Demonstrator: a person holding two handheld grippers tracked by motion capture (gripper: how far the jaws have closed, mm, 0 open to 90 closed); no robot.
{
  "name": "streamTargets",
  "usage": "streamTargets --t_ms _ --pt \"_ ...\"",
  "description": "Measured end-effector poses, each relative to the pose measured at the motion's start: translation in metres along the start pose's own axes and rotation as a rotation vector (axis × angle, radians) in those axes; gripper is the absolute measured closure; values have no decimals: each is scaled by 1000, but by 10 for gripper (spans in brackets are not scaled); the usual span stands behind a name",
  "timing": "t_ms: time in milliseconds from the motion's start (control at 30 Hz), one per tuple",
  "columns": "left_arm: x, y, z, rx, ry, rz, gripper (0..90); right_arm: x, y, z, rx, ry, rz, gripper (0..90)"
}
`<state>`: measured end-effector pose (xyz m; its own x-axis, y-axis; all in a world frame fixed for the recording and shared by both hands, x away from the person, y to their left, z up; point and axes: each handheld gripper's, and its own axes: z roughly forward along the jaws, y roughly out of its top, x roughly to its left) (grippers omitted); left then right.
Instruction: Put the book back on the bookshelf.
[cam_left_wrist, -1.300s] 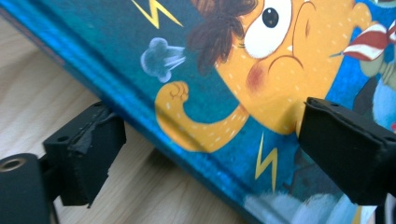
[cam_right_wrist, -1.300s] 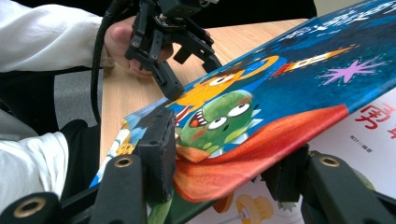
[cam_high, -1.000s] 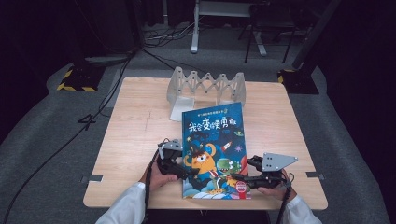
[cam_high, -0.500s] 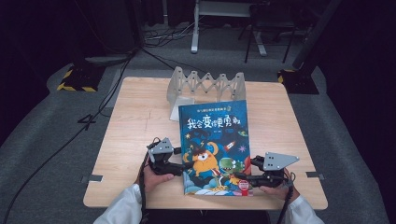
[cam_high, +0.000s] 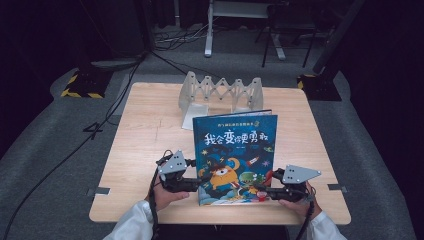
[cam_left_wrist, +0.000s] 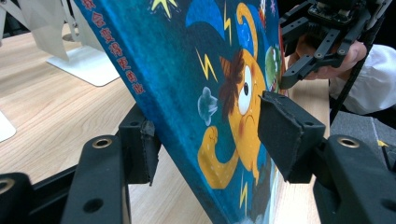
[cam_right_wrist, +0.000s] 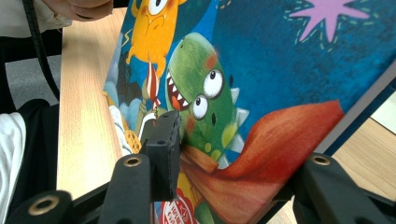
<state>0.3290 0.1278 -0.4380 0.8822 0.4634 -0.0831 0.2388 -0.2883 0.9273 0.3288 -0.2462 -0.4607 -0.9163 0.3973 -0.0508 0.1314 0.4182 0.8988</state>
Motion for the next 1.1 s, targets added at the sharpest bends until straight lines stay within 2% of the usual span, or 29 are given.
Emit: streamTargets --t_ms 267,467,533,600,667,833,900,967,1000,1033,1067,1100 --pt "-5 6 3 -11 -11 38 519 -1 -4 -7 -4 -39 -1 557" --pt "-7 12 5 -39 -21 47 553 -4 -3 -6 -4 -46 11 557" --pt "-11 17 7 -49 -21 75 573 -4 -3 -5 -6 -49 10 555" --pt "-15 21 10 -71 -37 89 571 -4 -3 -4 -8 -57 12 555" --pt "-17 22 10 -90 -40 111 622 -4 -3 -4 -9 -62 10 555" --pt "-16 24 6 -110 -22 113 643 -5 -4 -4 -20 -81 17 528" --pt "-14 25 5 -125 -30 104 649 -6 -6 -4 -26 -83 29 515" --pt "-15 25 5 -133 -43 103 673 -6 -7 -5 -22 -94 25 503" --pt "-15 26 5 -129 -43 117 683 -8 -11 -9 -9 -126 34 502" --pt "-16 26 5 -130 -46 119 700 -9 -12 -11 -2 -134 36 498" --pt "-18 27 5 -128 -50 141 716 -10 -13 -13 1 -149 37 492" --pt "-19 27 5 -128 -49 150 734 -12 -15 -16 -1 -160 54 470"
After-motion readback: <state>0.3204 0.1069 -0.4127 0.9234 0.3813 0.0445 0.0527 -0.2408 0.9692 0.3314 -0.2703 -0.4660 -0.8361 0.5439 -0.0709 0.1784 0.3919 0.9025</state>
